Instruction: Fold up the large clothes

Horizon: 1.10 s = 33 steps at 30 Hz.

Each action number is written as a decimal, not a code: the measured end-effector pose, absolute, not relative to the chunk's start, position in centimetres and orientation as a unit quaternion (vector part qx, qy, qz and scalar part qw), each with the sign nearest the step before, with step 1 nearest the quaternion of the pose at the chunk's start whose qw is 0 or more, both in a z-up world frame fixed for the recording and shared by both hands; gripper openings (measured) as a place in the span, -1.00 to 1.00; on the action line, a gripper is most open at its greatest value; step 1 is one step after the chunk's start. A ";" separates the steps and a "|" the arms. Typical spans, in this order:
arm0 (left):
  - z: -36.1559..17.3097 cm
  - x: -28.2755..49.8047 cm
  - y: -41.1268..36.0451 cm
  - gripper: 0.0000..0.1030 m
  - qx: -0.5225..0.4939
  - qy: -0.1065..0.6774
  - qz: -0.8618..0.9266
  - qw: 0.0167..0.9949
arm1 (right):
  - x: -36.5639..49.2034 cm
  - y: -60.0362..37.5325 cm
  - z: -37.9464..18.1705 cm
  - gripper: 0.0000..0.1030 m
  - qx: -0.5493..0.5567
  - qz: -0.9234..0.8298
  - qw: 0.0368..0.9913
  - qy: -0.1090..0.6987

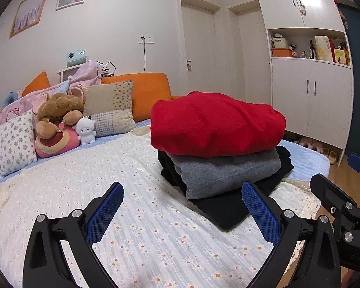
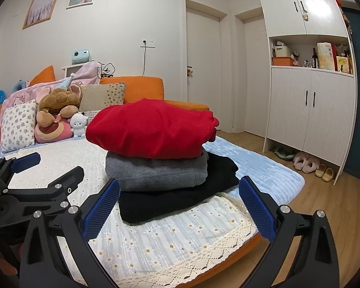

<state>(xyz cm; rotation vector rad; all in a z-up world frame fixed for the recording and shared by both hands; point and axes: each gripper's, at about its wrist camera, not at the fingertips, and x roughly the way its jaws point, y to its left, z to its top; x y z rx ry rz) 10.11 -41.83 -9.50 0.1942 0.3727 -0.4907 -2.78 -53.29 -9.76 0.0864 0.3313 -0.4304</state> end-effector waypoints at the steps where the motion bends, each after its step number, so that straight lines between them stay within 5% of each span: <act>1: -9.5 10.1 -41.8 0.94 0.095 0.182 -0.240 0.949 | -2.8 -53.3 -9.7 0.91 0.043 -0.213 0.962 0.163; 33: -9.9 10.4 -42.0 0.94 0.087 0.193 -0.269 0.939 | -3.8 -54.1 -10.3 0.91 0.045 -0.216 0.963 0.155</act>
